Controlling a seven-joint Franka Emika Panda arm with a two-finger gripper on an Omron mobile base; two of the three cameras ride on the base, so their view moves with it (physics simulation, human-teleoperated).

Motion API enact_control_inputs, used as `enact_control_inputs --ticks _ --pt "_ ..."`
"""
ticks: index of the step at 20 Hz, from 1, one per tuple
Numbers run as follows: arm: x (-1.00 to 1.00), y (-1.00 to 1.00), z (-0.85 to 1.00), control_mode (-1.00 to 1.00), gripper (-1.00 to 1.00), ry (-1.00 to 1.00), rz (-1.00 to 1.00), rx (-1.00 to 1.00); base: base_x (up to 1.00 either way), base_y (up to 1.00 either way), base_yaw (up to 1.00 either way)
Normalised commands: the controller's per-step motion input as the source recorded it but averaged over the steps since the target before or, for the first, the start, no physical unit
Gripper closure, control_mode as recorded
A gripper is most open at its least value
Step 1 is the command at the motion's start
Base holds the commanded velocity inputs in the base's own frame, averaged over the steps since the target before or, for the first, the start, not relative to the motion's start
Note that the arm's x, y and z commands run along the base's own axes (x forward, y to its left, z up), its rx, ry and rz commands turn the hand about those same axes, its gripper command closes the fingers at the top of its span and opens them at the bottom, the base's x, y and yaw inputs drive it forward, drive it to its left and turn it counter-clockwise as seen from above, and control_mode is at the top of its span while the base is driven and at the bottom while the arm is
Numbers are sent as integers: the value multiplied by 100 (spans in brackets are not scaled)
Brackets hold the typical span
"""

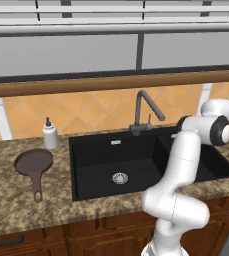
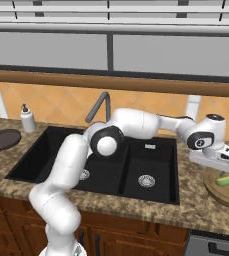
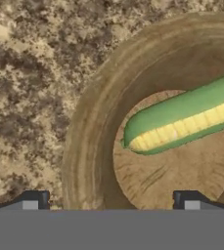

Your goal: Pick the corn from the sink and place it in the bowl. Then pick the bowl and place it in the microwave. Then close the microwave door and press the start button.

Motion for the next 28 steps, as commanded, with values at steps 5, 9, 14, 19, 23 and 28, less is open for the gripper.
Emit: enact_control_inputs --ticks 5,9,14,19,23,28 --pt "27 15 -15 -100 -100 12 8 0 0 0 0" --pt "0 0 -18 -100 -100 9 2 0 0 0 0" --pt "0 0 -36 -100 -100 9 0 0 0 0 0" --pt "-7 0 -23 -100 100 2 0 0 0 0 0" --pt "-13 0 -13 -100 100 0 0 0 0 0 0" --pt "-1 11 -2 -100 100 0 0 -2 0 0 0"
